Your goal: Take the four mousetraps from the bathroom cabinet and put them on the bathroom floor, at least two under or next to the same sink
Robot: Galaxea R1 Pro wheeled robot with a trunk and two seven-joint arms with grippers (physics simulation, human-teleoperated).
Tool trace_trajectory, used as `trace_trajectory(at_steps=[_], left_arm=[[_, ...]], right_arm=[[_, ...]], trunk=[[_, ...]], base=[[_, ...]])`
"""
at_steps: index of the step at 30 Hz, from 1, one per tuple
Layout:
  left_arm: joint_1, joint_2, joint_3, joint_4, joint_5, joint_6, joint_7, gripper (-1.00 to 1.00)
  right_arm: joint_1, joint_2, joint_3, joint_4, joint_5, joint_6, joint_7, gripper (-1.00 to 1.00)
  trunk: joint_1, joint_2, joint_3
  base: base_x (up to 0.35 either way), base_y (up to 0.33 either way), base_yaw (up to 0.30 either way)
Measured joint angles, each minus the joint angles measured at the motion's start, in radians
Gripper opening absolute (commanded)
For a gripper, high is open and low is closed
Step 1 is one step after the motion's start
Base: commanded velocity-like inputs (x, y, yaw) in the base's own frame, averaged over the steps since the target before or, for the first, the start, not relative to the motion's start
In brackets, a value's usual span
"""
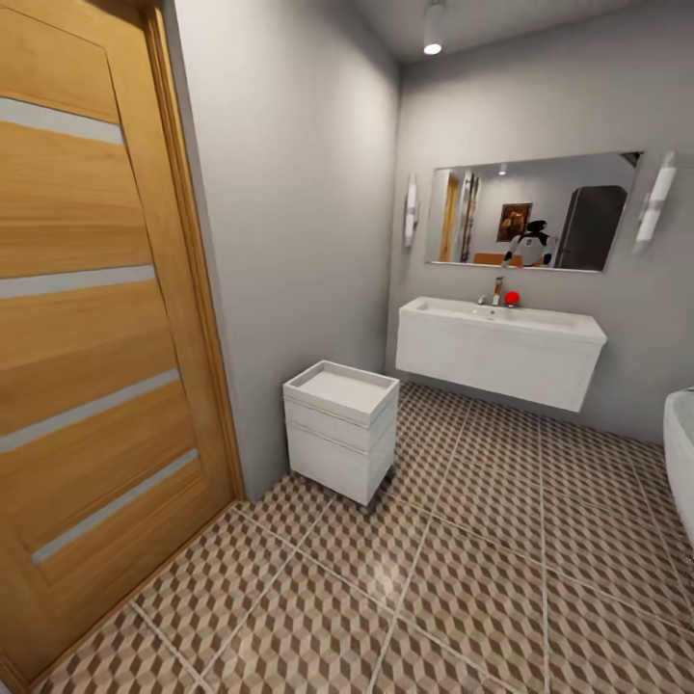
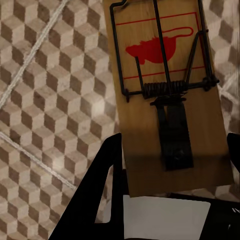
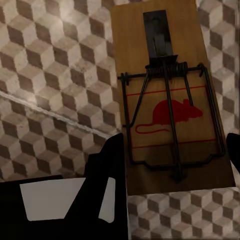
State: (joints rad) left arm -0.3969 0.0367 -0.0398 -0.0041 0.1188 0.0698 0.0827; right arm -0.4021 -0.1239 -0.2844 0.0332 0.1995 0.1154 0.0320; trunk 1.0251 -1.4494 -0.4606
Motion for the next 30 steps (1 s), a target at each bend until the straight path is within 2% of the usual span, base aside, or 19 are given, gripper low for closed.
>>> trace_trajectory(at_steps=[24,30], left_arm=[[0.0,-0.004,-0.001,0.0,0.0,0.0,0.001,-1.0],[0.0,-0.004,-0.002,-0.001,-0.003,0.002,0.002,-1.0]], right_arm=[[0.0,0.002,0.0,0.0,0.0,0.0,0.0,-1.0],[0.0,0.002,0.001,0.0,0.0,0.0,0.0,-1.0]], trunk=[[0.0,0.0,0.0],[-0.001,0.0,0.0]], base=[[0.002,0.0,-0.3],[0.22,0.0,-0.3]])
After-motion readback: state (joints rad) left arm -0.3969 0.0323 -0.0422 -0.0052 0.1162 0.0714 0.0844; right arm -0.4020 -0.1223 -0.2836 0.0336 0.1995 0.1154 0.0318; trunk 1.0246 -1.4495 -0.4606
